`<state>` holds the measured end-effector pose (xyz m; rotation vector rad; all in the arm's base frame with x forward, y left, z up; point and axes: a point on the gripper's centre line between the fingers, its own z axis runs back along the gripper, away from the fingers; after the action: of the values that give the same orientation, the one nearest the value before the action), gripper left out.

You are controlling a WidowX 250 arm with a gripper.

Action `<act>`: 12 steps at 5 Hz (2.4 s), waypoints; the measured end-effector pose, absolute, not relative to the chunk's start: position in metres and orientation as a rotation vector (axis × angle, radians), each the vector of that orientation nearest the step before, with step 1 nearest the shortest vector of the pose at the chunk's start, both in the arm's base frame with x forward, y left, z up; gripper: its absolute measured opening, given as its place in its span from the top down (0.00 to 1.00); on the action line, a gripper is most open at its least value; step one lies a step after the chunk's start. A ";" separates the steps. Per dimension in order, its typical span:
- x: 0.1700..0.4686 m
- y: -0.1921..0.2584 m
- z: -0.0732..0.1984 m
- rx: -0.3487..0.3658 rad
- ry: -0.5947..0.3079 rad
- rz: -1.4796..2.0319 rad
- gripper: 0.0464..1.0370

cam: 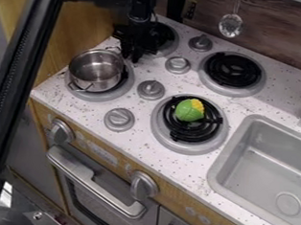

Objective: Move the yellow object to the right side of burner

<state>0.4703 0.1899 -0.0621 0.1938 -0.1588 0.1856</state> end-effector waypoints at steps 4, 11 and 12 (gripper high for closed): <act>0.504 0.185 -0.043 0.127 -0.242 0.222 0.04; 0.470 0.081 -0.043 0.064 -0.241 -0.058 0.68; 0.463 0.039 -0.043 0.062 -0.241 -0.157 0.68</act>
<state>0.4633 0.0394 -0.0431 0.0624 -0.2407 -0.1570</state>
